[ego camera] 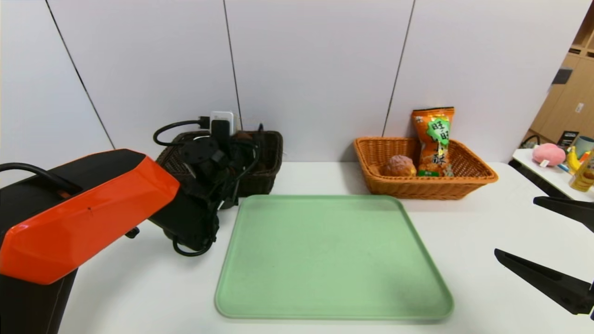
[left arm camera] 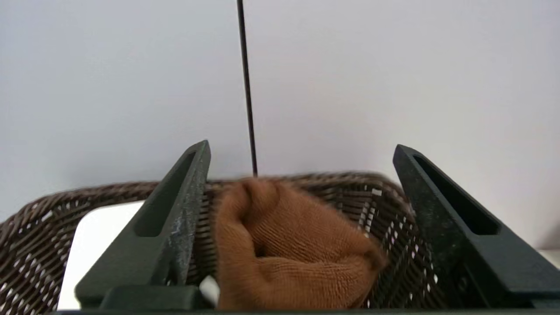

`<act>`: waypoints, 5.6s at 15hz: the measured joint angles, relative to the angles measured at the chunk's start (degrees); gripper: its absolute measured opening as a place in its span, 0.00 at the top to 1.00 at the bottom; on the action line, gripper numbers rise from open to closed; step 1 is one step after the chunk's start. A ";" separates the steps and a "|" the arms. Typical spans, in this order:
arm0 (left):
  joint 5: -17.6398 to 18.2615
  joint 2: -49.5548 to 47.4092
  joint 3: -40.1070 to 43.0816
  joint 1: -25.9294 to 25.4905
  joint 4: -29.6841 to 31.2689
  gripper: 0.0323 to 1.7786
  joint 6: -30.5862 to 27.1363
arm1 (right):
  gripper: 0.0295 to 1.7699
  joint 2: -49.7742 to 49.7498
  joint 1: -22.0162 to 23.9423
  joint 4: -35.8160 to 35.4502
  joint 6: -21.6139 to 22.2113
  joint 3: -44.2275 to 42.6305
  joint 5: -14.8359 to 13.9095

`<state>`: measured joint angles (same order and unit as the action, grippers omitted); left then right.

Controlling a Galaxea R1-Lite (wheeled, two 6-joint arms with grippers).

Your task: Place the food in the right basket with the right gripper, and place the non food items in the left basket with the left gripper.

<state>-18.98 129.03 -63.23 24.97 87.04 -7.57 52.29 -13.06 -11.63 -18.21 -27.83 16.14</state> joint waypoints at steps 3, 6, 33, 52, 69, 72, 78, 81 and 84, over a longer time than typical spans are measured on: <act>-0.06 -0.77 1.91 0.00 0.13 0.13 1.10 | 0.03 -0.59 0.00 0.02 0.30 0.02 0.00; -0.22 -1.68 2.40 -0.02 -0.11 0.10 1.13 | 0.03 -1.13 0.05 0.13 0.69 0.13 -0.10; -16.46 -76.57 53.42 -14.60 -31.10 0.05 4.88 | 0.03 -38.36 13.06 30.39 12.63 -0.72 -4.43; -14.01 -116.74 50.66 -26.15 -81.77 0.05 11.68 | 0.03 -48.35 12.98 36.38 12.52 1.71 -2.86; 5.56 -129.03 57.06 -25.65 -81.20 0.05 5.86 | 0.03 -52.33 12.98 13.64 9.42 17.03 -16.47; 7.58 -129.10 61.20 -25.65 -78.25 0.05 5.27 | 0.03 -52.33 12.98 10.73 8.07 22.82 -16.52; 12.86 -129.10 62.20 -25.65 -78.70 0.05 5.29 | 0.03 -52.33 12.98 8.77 6.75 27.70 -13.93; 15.74 -129.12 61.89 -25.65 -80.68 0.05 5.79 | 0.03 -52.33 12.98 10.47 6.73 27.78 -12.98; 18.02 -129.10 62.99 -25.65 -84.24 0.05 5.46 | 0.03 -52.33 12.98 10.79 6.89 27.81 -12.97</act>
<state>-0.96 -0.07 -0.24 -0.68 2.80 -2.11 -0.05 -0.07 -0.84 -11.33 -0.02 3.17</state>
